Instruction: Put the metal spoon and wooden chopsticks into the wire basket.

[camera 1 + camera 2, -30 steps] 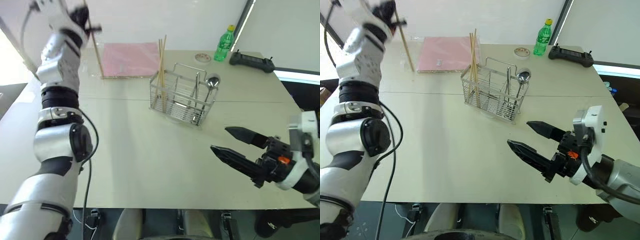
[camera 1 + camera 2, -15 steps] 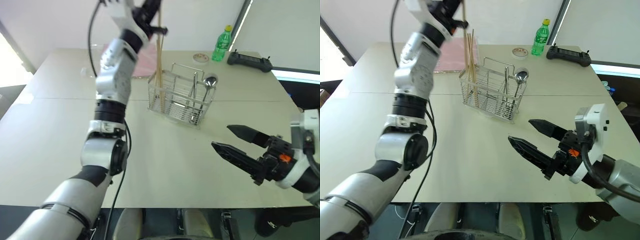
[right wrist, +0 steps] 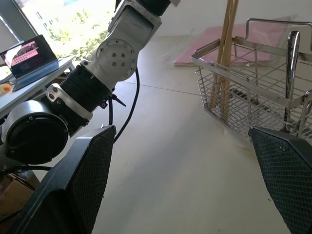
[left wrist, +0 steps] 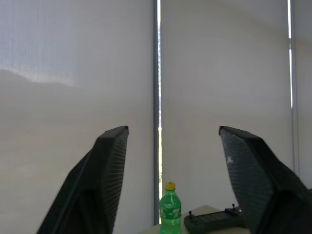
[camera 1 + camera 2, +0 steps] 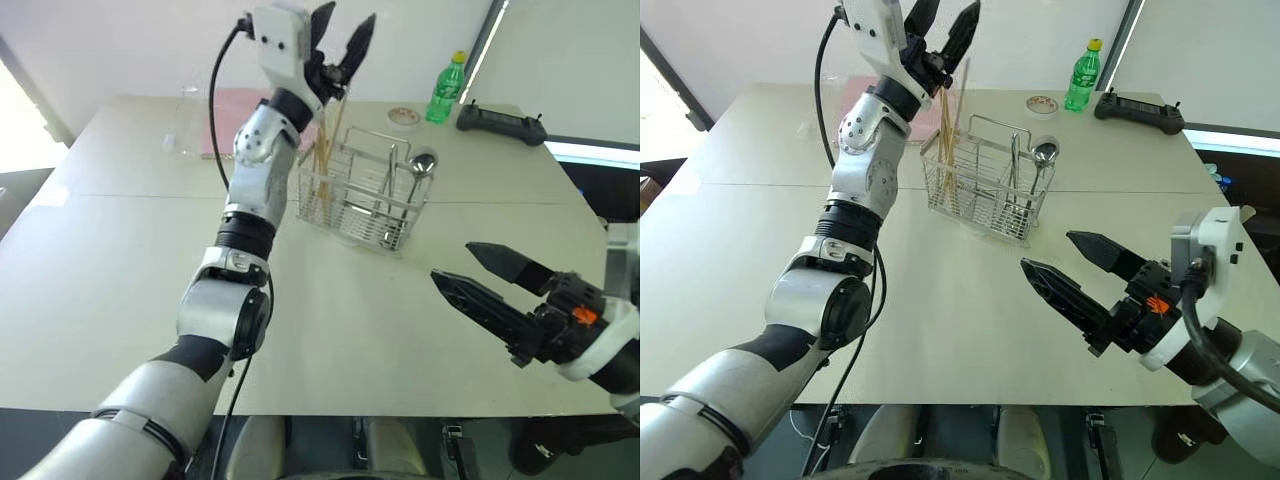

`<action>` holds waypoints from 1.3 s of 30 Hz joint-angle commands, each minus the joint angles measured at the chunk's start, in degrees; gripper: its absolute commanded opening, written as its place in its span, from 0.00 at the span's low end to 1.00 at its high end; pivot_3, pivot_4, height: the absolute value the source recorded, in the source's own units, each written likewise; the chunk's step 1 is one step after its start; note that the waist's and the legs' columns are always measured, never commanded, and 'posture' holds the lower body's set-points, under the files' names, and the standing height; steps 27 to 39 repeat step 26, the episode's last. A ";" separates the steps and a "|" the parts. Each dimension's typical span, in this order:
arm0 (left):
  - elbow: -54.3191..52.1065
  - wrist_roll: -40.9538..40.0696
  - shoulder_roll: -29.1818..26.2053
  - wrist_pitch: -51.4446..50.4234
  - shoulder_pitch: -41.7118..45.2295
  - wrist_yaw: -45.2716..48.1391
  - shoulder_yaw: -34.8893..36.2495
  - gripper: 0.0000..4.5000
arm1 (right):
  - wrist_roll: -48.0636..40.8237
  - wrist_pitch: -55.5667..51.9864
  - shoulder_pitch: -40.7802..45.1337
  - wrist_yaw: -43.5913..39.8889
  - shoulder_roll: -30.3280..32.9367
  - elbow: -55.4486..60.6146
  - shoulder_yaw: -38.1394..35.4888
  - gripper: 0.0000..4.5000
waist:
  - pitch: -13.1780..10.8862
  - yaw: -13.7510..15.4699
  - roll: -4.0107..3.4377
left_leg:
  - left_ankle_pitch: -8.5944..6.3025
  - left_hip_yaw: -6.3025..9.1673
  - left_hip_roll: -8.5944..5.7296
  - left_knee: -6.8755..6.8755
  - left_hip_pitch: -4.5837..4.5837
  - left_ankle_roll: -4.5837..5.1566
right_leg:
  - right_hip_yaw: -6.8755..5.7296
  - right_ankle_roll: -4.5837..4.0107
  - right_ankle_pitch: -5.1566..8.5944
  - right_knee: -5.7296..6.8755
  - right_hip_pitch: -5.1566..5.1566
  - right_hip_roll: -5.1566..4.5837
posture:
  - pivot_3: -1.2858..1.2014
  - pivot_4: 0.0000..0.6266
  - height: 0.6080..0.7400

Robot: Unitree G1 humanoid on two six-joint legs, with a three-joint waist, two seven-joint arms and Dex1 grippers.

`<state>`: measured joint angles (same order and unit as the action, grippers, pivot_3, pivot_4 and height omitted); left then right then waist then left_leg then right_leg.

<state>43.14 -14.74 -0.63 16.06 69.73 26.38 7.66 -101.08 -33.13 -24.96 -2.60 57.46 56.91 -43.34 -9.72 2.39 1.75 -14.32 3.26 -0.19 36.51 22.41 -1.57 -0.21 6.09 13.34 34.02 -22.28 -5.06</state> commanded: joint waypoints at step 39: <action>-37.02 -3.94 -49.60 -39.73 -25.99 43.11 -10.49 1.00 | 21.48 -3.55 8.52 -8.35 -2.23 -14.79 6.13 1.00 | 0.15 0.07 -0.39 | 0.05 -0.42 0.67 -0.24 0.01 -0.11 | -0.01 -0.35 0.07 -0.01 -0.11 -0.05 | 0.52 0.24 0.86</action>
